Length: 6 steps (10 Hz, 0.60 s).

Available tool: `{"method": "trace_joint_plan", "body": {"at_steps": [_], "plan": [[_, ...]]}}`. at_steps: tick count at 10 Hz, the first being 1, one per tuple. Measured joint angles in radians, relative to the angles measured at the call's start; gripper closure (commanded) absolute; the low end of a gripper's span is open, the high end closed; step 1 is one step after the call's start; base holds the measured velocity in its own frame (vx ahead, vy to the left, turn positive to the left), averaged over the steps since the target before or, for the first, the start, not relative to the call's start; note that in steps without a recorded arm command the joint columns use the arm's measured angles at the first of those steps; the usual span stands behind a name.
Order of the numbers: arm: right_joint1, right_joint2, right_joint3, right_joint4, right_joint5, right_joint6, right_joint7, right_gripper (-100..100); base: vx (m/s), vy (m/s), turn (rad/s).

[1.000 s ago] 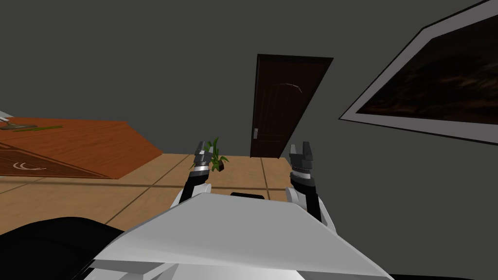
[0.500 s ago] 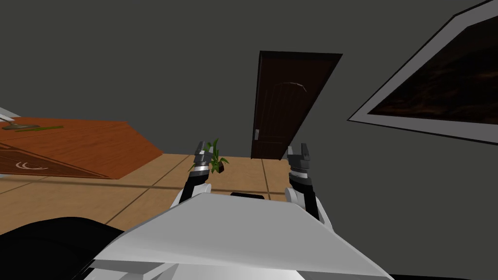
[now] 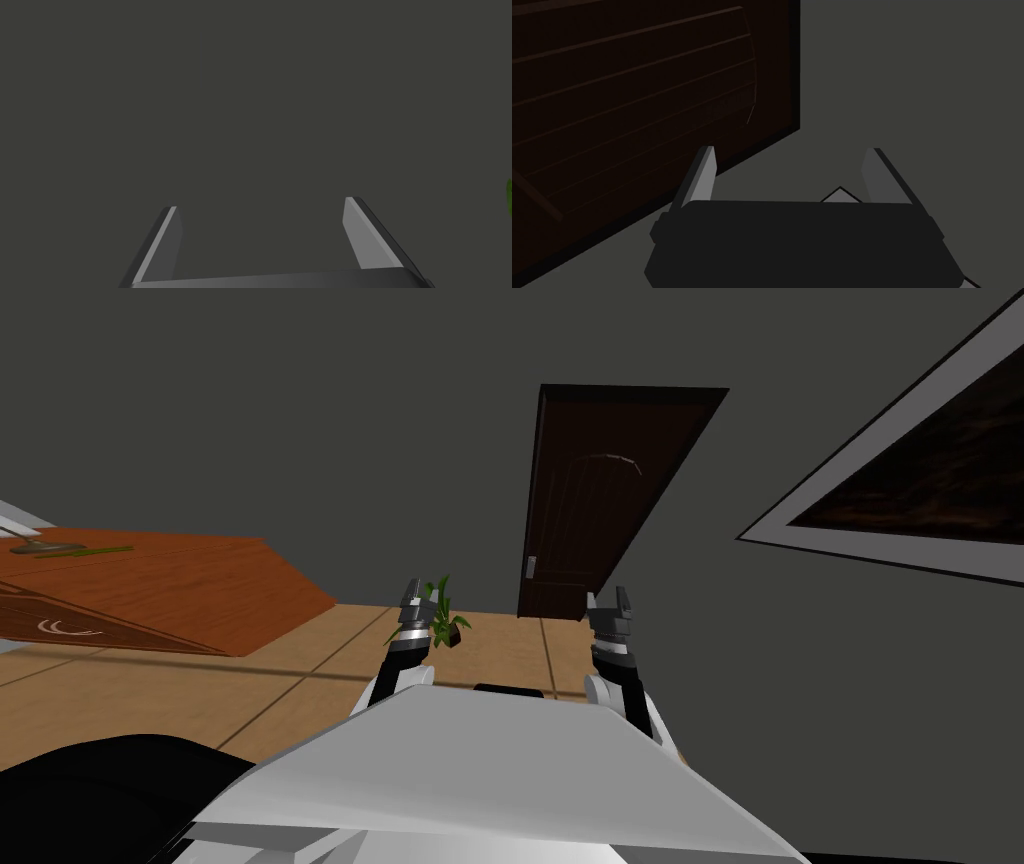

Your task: Pull the door open

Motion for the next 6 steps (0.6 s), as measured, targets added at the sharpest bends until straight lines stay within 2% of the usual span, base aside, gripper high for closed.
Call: {"method": "trace_joint_plan", "body": {"at_steps": [6], "plan": [[-0.009,-0.015,0.012,0.072,-0.057,0.022,-0.140,-100,0.102,0.013,0.039]]}}
